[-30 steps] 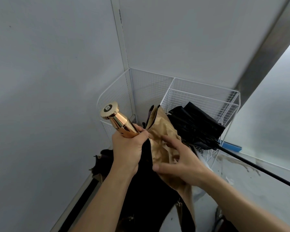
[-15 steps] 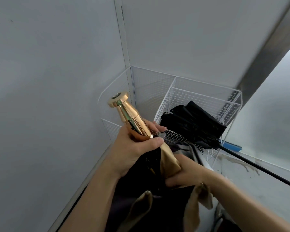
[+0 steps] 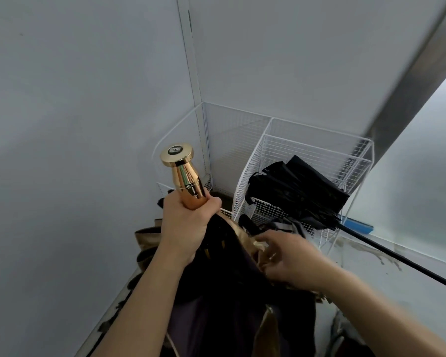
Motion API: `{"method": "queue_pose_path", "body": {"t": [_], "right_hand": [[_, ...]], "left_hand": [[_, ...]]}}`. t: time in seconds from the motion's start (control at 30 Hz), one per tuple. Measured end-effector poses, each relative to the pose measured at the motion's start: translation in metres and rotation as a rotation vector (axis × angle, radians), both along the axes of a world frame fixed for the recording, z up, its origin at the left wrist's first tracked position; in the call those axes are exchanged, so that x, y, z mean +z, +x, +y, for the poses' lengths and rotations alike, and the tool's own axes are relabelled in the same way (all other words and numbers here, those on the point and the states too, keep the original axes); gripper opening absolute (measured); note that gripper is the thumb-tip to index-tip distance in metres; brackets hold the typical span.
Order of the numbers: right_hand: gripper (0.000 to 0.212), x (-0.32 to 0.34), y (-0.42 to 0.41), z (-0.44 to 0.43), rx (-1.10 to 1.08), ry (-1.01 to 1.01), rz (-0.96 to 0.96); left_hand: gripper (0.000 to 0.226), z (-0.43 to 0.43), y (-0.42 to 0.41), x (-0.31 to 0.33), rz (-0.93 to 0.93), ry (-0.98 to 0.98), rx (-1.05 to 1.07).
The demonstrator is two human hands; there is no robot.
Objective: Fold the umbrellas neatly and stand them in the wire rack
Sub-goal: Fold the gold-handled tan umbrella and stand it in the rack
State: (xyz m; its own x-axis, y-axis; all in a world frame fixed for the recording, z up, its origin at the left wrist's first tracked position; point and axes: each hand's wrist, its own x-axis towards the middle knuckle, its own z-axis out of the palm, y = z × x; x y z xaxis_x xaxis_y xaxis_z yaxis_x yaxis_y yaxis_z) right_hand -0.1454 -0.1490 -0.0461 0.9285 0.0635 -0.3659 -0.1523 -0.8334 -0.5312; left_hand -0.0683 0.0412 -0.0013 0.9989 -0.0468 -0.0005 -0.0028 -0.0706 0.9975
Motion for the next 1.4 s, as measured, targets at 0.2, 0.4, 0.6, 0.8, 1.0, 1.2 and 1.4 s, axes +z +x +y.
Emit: {"method": "queue_pose_path", "body": {"t": [0.2,0.4,0.6,0.8,1.0,1.2,1.4], "right_hand": [[0.023,0.004,0.008,-0.015,-0.627,0.469,-0.187],[0.018,0.009,0.016,-0.033,-1.053,0.739,-0.220],[0.031,0.014,0.009,-0.017,-0.964,0.879,-0.103],[0.016,0.006,0.006,0.002,-0.646,1.032,-0.054],[0.008,-0.006,0.004,0.015,-0.392,0.789,-0.111],[0.007,-0.009,0.007,0.016,-0.449,0.665,-0.219],[0.015,-0.008,0.005,0.016,-0.387,0.714,-0.103]], "left_hand": [[0.016,0.005,0.006,-0.001,0.011,0.014,0.099],[0.011,0.009,0.010,-0.001,0.056,-0.119,0.236],[0.013,0.006,0.011,-0.004,0.051,-0.137,0.281],[0.025,-0.003,0.004,0.000,0.090,-0.179,0.202],[0.010,-0.015,-0.006,0.003,0.191,-0.313,0.069],[0.019,-0.018,-0.011,0.004,0.194,-0.357,-0.135],[0.017,-0.016,-0.008,-0.004,0.081,-0.163,-0.165]]}}
